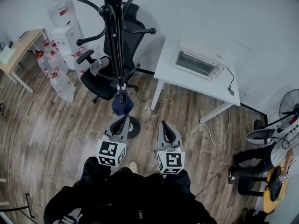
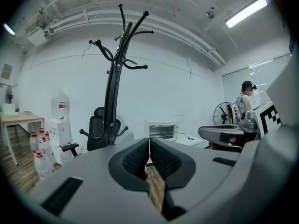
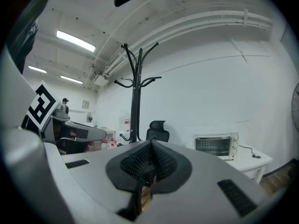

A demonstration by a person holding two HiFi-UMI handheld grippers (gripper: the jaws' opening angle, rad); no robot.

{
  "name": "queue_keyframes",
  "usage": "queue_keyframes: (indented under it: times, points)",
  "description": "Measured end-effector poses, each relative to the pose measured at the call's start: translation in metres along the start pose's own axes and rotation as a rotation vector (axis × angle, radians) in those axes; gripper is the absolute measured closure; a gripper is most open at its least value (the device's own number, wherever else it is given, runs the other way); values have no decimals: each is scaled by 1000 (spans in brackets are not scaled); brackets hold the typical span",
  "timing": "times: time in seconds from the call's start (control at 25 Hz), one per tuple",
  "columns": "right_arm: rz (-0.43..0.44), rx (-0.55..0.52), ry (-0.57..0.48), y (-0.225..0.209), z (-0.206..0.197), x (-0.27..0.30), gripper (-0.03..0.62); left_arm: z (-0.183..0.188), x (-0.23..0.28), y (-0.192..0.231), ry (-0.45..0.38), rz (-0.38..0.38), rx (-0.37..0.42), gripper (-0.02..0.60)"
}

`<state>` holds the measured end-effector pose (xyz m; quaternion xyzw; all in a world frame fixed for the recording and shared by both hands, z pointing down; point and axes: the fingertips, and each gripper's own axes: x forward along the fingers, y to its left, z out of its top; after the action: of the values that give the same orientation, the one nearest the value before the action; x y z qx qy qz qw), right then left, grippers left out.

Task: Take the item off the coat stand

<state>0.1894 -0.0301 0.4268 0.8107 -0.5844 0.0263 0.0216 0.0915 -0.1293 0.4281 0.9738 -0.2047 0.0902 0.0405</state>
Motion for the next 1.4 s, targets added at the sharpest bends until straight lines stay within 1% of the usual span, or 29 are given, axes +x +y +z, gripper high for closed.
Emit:
queue_keyframes:
  times: [0.2,0.32,0.44,0.56,0.72,0.88,1.4]
  points:
    - [107,-13,-8,-7,-2,32,579,-1,9,15,-16,114,-20,555]
    - [179,-15,-8,-10,-1,48,579,-4,12,21,-11,186,-39,555]
    - [248,-17,5,-12,-4,61,578,-6,17,26,-14,255,-60,555]
    - [307,-18,25,-13,-10,74,579,-11,22,30,-7,308,-76,555]
    - [368,-20,50,-8,-19,91,578,-21,27,36,13,354,-90,555]
    - [413,-16,76,0,-31,103,577,-37,30,45,47,385,-105,555]
    - [478,-8,163,-1,-75,128,579,-84,42,61,102,479,-154,555]
